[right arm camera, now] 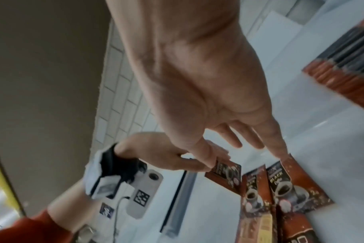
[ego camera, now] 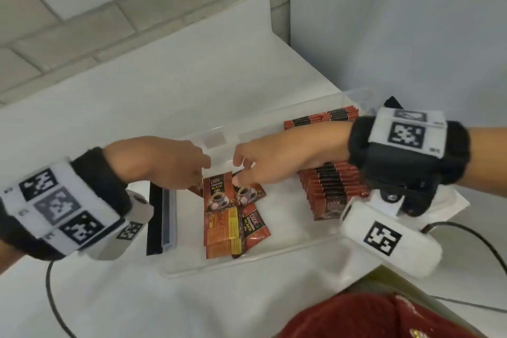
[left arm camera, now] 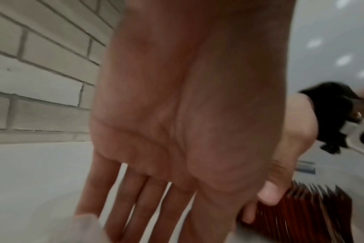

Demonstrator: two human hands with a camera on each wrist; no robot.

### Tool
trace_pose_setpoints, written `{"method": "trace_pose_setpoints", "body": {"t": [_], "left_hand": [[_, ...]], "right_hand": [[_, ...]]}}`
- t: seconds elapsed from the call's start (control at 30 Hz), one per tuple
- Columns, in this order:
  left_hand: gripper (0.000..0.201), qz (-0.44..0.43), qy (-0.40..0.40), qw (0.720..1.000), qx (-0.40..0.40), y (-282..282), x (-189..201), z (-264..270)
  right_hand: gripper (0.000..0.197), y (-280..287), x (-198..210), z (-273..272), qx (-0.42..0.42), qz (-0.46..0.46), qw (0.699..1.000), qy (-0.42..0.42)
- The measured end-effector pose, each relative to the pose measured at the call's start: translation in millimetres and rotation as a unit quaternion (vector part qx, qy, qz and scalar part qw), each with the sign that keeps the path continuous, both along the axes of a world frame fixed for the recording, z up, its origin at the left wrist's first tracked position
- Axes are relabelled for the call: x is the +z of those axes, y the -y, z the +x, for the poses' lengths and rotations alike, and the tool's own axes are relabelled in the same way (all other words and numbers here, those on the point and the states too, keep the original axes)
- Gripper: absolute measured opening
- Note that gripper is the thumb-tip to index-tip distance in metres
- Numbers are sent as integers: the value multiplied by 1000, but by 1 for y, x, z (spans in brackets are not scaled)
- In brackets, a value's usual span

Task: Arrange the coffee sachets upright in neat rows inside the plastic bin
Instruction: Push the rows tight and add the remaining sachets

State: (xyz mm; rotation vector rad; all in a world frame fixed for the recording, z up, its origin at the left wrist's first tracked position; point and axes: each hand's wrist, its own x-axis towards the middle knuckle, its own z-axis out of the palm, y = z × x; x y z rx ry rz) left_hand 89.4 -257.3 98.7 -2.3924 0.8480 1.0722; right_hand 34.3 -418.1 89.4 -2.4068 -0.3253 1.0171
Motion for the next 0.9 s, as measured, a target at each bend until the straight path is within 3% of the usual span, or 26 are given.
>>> {"method": "trace_pose_setpoints", "body": {"t": [0.13,0.27,0.37,0.47,0.57,0.63,0.77,0.9], "left_hand": [[52,65,2,997,-49,4,-16,1],[44,122,28,987,-102,6,-28,-1],[27,71,66,987,-126,3,-27,6],[24,-1,62,990,-128,4,-18,12],[22,-13,30,995,-96,6,-16,16],[22,-5,16,995,-103,10,-18,15],[13,-20,-66,993,-98,15,-23,13],[23,-26,-151,986,-67,14,-28,14]], "right_hand": [[70,-32,-16,18,37,-51,998,-31],[65,-51,-28,17,111,-108,987,-39],[52,-54,-31,15,163,-134,977,-37],[41,-52,-29,11,187,-126,974,-26],[50,-50,-34,5,173,-124,977,-13],[64,-51,-38,3,148,-115,981,-54],[68,-52,-43,1,59,-83,984,-149],[45,-50,-50,4,-19,-29,975,-218]]}}
